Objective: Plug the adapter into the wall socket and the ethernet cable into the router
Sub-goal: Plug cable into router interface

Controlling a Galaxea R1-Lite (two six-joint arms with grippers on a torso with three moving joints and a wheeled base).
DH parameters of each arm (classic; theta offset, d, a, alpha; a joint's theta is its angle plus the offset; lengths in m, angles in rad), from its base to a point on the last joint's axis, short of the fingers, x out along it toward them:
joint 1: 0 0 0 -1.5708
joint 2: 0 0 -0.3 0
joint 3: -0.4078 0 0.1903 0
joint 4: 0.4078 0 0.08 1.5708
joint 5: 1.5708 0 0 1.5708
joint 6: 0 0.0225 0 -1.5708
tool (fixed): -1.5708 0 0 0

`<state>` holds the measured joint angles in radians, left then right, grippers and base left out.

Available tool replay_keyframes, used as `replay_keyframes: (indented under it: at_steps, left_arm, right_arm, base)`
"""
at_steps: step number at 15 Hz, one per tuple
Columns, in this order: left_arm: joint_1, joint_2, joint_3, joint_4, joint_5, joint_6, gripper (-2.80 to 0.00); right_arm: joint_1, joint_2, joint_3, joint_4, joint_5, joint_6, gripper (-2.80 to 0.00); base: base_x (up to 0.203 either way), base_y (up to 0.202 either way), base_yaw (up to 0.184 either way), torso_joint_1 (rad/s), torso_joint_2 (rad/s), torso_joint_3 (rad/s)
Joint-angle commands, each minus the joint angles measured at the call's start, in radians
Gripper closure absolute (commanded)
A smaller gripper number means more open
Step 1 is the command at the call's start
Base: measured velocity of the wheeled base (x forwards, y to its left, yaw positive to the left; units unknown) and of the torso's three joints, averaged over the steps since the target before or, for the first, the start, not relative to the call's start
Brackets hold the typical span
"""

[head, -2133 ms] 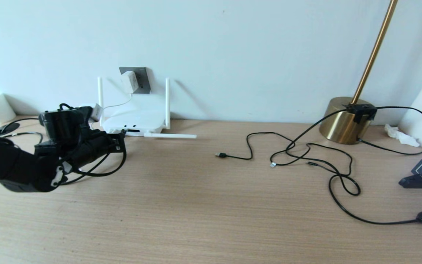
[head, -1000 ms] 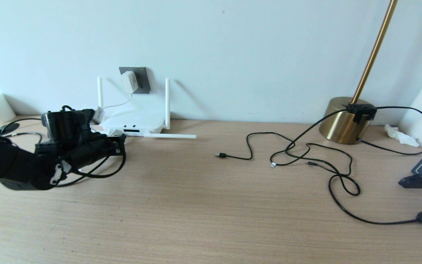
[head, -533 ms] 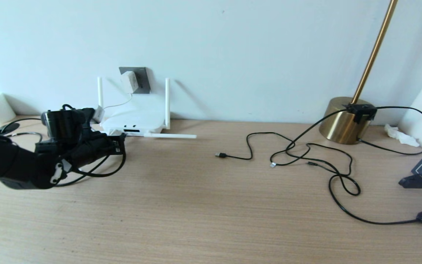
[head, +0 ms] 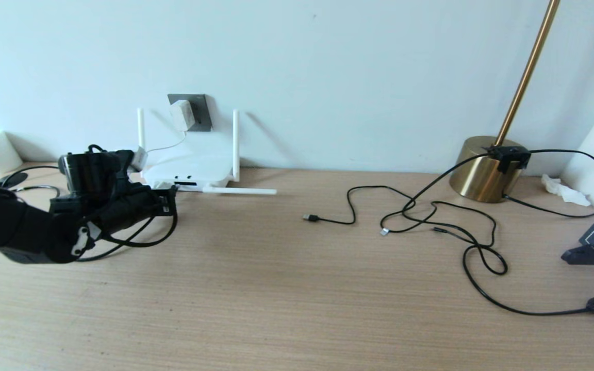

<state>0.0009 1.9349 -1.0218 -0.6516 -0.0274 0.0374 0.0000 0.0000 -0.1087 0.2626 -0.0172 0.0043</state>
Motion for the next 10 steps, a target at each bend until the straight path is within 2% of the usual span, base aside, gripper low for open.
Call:
replay_keyframes:
  at_steps: [1, 10]
  left_arm:
    - [0.001, 0.004, -0.006, 0.0, 0.0, 0.0, 0.0]
    - [0.001, 0.007, -0.006, 0.0, 0.0, -0.001, 0.0]
  right_arm:
    - [0.0, 0.001, 0.0, 0.001, 0.0, 0.0, 0.0]
    - [0.0, 0.0, 0.0, 0.001, 0.0, 0.0, 0.0]
  base:
    - [0.0, 0.0, 0.0, 0.0, 0.0, 0.0]
    - [0.0, 0.0, 0.0, 0.0, 0.0, 0.0]
